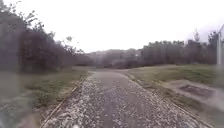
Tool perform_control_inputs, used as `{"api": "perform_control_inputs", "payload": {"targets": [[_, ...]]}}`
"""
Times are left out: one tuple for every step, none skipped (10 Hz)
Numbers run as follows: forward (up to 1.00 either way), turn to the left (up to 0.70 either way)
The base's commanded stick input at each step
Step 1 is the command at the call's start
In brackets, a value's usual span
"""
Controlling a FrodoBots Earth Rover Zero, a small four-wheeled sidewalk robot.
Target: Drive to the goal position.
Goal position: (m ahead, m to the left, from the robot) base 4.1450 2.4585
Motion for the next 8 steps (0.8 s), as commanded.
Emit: {"api": "perform_control_inputs", "payload": {"targets": [[0.0,0.0],[0.0,0.0],[0.0,0.0],[0.0,0.0],[0.0,0.0],[0.0,0.0],[0.0,0.0],[0.0,0.0]]}}
